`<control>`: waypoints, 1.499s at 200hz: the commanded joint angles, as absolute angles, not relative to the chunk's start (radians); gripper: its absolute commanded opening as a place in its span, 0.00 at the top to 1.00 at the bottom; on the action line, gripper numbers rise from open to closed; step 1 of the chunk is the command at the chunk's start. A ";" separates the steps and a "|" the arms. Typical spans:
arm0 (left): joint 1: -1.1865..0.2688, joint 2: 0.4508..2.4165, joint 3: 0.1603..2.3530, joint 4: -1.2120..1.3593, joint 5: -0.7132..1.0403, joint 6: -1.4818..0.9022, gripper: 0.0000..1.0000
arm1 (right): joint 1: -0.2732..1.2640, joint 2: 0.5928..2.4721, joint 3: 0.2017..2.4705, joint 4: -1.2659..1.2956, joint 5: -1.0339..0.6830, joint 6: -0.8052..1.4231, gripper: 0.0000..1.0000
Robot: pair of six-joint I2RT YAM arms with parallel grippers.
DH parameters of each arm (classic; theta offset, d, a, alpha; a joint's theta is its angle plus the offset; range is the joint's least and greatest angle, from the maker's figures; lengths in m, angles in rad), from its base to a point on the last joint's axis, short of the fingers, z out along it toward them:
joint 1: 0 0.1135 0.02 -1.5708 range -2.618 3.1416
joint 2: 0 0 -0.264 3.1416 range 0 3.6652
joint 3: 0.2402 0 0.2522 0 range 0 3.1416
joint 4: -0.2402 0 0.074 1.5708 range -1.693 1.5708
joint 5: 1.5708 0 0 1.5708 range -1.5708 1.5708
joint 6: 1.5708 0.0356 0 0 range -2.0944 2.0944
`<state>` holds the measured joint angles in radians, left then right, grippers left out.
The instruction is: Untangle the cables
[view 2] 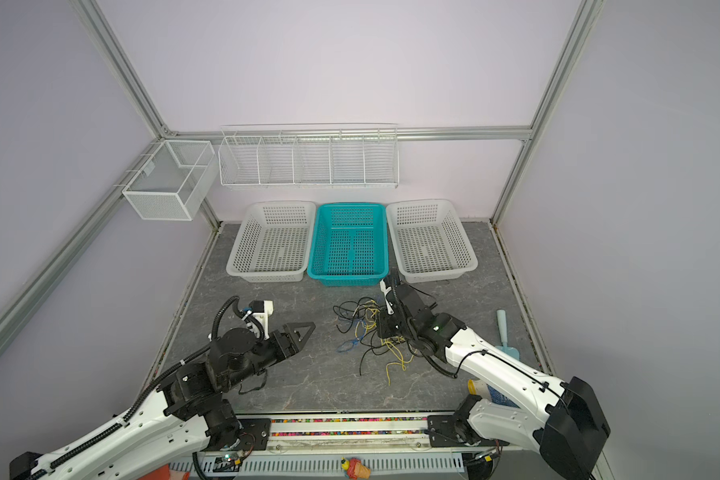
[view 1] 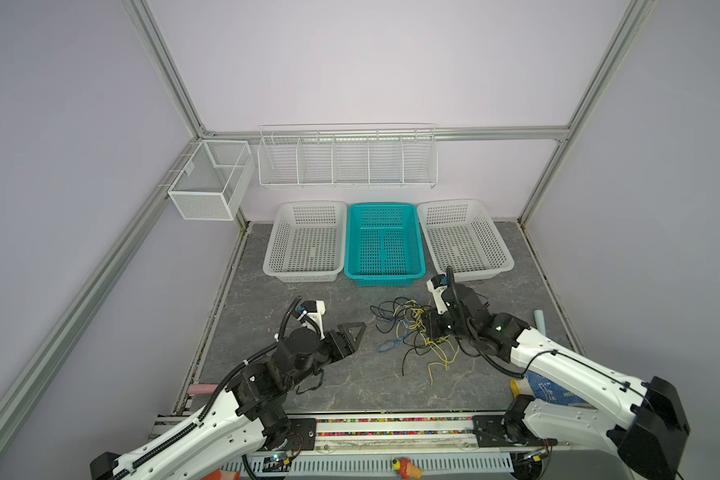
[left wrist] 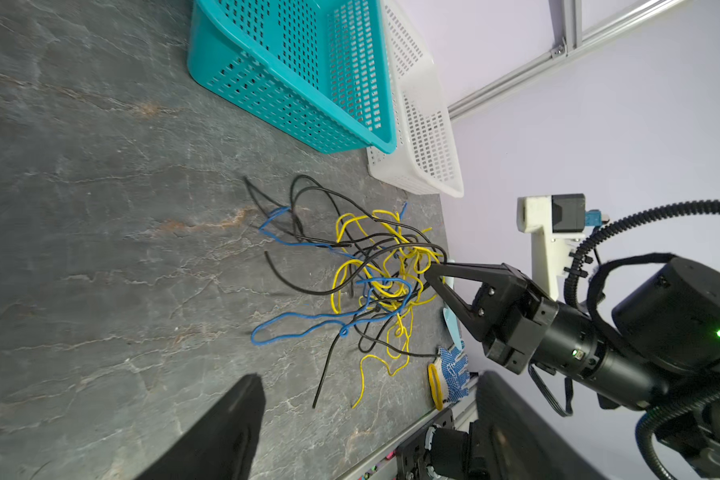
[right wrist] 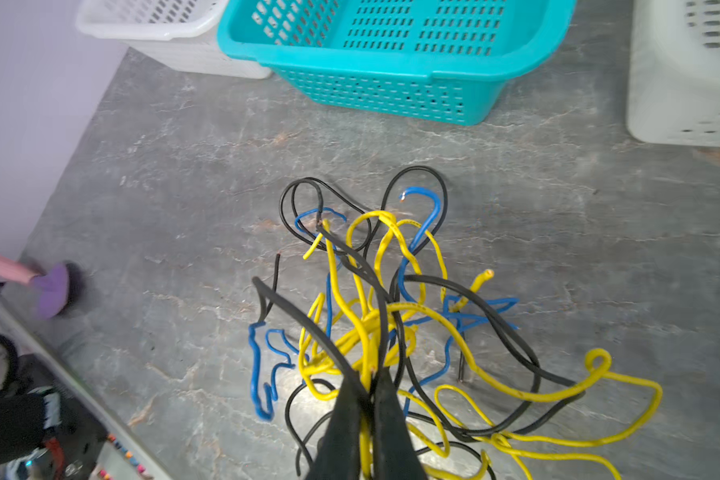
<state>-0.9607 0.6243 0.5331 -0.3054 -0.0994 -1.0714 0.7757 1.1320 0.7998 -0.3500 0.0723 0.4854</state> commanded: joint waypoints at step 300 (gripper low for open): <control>-1.103 1.023 0.454 0.176 -0.028 -1.099 0.93 | 0.922 1.040 0.872 -0.174 -0.187 0.593 0.94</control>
<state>-1.1042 1.0203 0.4843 0.2016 -0.0055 -1.1030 0.9070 1.0801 0.8204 -0.2077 -0.1562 0.5976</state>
